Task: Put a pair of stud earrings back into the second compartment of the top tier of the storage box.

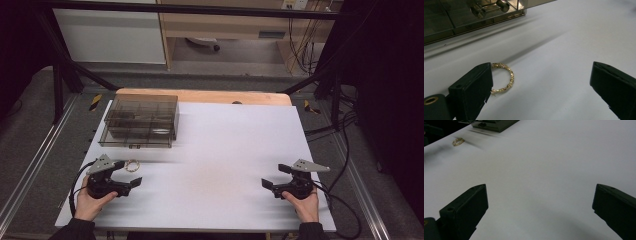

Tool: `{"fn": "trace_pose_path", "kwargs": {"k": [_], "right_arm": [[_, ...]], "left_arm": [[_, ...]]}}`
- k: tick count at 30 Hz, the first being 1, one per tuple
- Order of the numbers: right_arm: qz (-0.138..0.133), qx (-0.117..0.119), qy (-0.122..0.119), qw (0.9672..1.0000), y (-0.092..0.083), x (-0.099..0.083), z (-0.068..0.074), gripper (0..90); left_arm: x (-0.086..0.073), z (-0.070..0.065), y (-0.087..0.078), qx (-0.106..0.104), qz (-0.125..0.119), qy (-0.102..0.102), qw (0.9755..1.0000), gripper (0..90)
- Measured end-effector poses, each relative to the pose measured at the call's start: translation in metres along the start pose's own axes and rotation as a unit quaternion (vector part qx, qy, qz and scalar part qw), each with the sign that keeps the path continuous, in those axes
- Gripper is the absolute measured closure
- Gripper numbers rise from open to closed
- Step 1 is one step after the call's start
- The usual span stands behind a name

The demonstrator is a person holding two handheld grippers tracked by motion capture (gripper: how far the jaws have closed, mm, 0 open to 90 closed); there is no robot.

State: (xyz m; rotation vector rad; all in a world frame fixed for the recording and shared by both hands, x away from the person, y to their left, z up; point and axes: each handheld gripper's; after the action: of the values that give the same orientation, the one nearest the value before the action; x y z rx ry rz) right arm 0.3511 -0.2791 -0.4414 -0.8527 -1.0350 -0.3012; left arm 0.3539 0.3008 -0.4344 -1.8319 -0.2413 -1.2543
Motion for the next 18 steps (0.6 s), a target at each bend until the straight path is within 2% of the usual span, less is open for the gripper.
{"fn": "trace_pose_path", "kwargs": {"k": [6, 18], "right_arm": [[0.002, -0.001, -0.001, 1.0, 0.0, 0.0, 0.0, 0.8], [0.009, -0.003, -0.002, 1.0, 0.001, -0.001, 0.001, 0.8]], "left_arm": [[0.0, 0.001, 0.0, 0.003, 0.011, 0.003, 0.9999, 4.6], [0.005, 0.012, 0.002, 0.019, 0.039, -0.005, 0.9991, 5.3]]}}
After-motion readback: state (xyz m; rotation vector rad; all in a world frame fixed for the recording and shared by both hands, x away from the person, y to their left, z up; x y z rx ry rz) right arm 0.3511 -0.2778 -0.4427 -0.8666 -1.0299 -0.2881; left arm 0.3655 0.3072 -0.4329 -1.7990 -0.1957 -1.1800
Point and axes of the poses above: each handheld gripper's, and its own axes: y roughly forward along the jaws, x roughly out of its top, z roughly to its left, and after that the axes turned 1 degree about z, right-handed
